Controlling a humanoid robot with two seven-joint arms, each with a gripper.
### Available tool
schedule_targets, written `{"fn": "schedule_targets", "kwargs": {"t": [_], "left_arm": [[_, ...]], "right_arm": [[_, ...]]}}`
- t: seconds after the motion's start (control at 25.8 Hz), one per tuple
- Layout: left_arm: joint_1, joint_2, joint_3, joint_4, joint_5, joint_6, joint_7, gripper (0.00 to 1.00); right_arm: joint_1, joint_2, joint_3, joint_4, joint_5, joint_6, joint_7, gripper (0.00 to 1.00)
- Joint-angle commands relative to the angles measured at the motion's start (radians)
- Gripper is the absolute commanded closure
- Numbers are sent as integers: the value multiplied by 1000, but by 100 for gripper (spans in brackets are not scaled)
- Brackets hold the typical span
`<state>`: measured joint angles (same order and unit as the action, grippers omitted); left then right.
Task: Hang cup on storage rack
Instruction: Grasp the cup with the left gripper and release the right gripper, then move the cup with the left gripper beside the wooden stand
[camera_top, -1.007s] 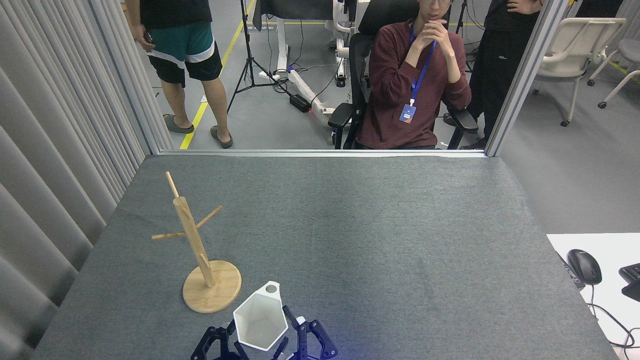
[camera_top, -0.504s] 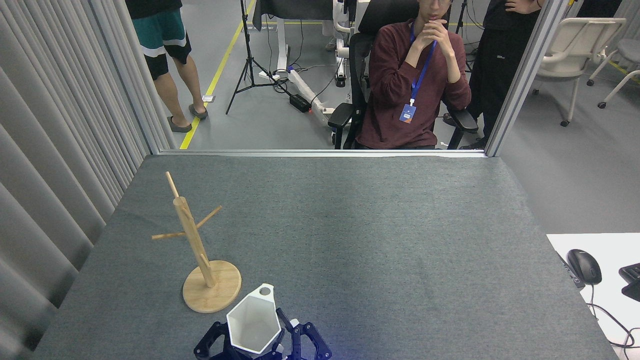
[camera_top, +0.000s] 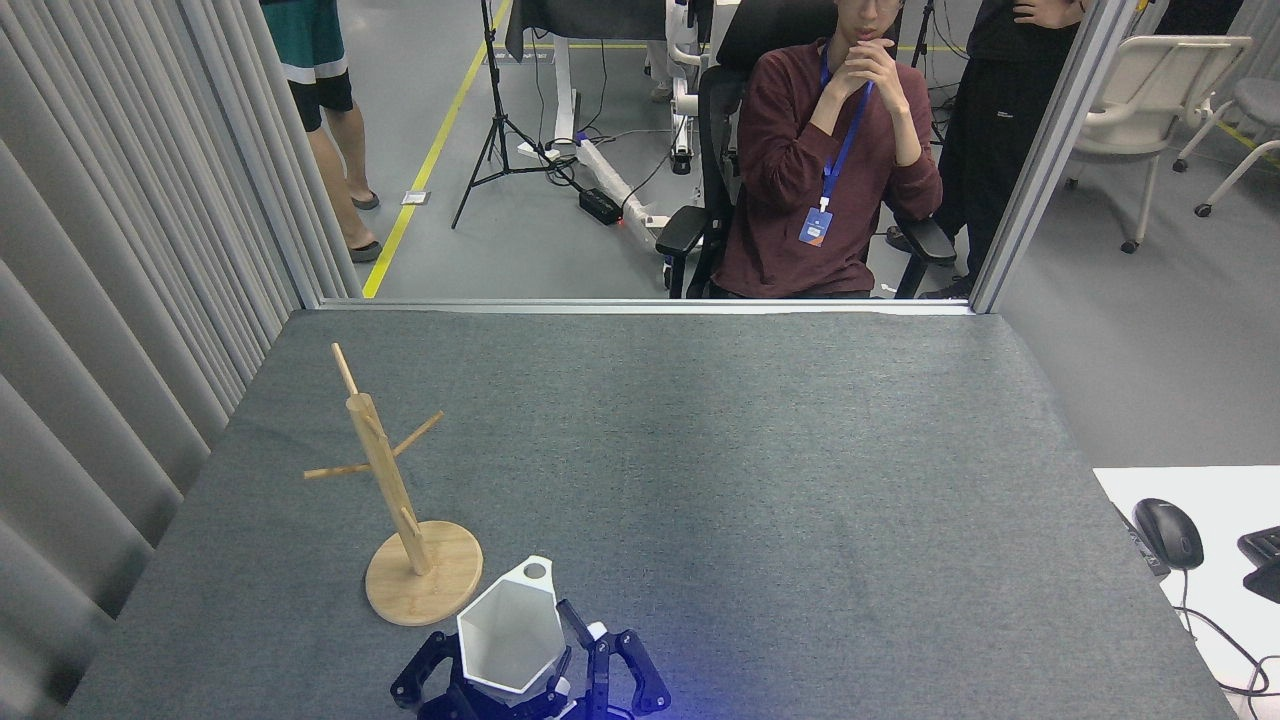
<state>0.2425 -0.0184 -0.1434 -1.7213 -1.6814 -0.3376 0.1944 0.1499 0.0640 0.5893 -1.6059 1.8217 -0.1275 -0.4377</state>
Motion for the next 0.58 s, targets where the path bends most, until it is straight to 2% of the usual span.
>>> {"fn": "schedule_targets", "kwargs": {"t": [0.0, 0.12, 0.15, 0.31, 0.39, 0.46, 0.54], "left_arm": [[-2, 0, 5, 6, -14, 3, 2, 77], [0, -5, 13, 22, -15, 8, 0, 76], [1, -3, 25, 23, -15, 9, 0, 76], [26, 8, 131, 0, -12, 11, 4, 76], [46, 20, 196, -8, -11, 12, 4, 76], [58, 26, 283, -8, -11, 14, 8, 76], [60, 26, 380, -6, -8, 12, 20, 77]], "right_arm": [[-3, -3, -2, -58, -2, -9, -1, 2], [-10, 2, -32, -88, -18, 6, -19, 2], [-15, 2, -80, -89, -51, 19, -27, 2], [-30, 2, -371, -68, -235, 112, -1, 2], [-30, -7, -516, -17, -275, 140, 57, 2], [-13, -33, -594, 26, -275, 134, 120, 2], [22, -119, -600, 34, -280, 124, 123, 2]]}}
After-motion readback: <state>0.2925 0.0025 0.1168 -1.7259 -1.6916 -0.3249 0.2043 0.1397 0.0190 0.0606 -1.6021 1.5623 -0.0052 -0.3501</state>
